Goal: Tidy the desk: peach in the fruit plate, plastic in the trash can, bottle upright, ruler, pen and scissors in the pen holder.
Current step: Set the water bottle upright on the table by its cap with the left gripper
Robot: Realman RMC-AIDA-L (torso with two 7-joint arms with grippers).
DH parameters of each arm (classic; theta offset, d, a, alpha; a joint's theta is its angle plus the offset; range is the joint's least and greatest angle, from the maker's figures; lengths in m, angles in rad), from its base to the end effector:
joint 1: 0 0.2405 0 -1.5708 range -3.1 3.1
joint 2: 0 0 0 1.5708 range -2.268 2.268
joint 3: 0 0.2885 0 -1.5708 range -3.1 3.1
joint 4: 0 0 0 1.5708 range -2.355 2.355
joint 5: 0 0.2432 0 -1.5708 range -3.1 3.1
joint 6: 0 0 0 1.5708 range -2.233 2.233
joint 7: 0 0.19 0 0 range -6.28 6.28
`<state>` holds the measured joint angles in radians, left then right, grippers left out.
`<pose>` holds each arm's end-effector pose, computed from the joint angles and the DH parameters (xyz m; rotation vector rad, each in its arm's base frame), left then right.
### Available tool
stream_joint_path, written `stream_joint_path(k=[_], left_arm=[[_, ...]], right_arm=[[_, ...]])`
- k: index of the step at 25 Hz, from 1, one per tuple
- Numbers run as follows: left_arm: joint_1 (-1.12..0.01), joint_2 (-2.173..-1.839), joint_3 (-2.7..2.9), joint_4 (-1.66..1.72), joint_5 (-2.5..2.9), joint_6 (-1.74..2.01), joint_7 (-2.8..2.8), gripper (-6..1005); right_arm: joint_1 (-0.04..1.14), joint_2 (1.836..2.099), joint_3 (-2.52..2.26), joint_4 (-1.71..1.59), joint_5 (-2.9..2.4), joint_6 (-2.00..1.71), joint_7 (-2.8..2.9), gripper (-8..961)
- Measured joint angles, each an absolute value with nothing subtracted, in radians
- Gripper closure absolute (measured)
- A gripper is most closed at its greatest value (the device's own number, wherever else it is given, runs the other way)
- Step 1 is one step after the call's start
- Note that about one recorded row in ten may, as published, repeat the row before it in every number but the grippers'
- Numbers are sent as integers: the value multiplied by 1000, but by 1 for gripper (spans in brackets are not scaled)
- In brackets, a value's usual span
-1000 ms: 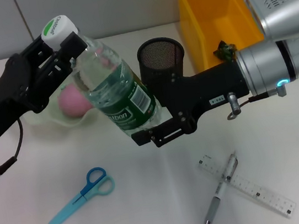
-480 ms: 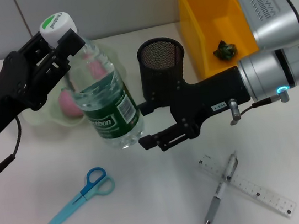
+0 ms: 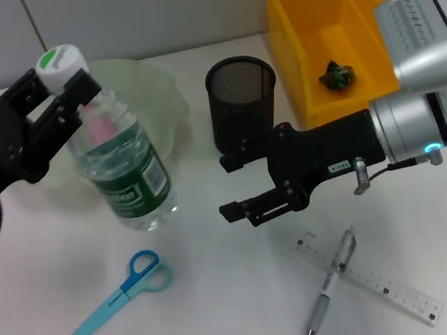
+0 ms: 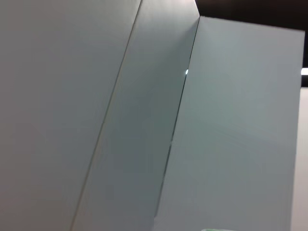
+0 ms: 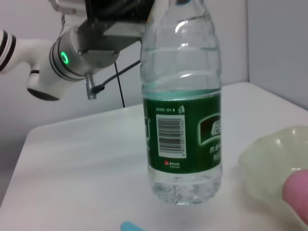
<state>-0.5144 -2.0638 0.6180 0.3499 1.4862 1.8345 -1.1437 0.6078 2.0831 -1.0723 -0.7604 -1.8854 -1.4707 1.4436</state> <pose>-0.2439 0.3628 -0.0148 -2.3256 -0.4529 -1.5406 0.2158 0.4028 -0.0938 -2.9611 0.3215 0.5491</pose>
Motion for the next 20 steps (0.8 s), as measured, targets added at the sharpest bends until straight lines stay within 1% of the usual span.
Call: stream_joint_path(k=[1,6,11,20], left_arm=[[-487,-2064,622,376,1488,1833,-1121,556],[-429,-2063,626,396,1493,1819,-1045,557],[-397,-2063,626,392,1493,1765,-980,558],[-375,-2066,619,377,1486,1688,-907,556]], right_arm=[[598,2083,-1070,-748,-1860,-1469,1417,188],[571,2083,-1076,-732,-1811,-1469,1362,188],[556,2083,-1080,-721,-1809,-1470,1335,189],[520,2083,-1080,-725,-1814,-1477,1321,189]])
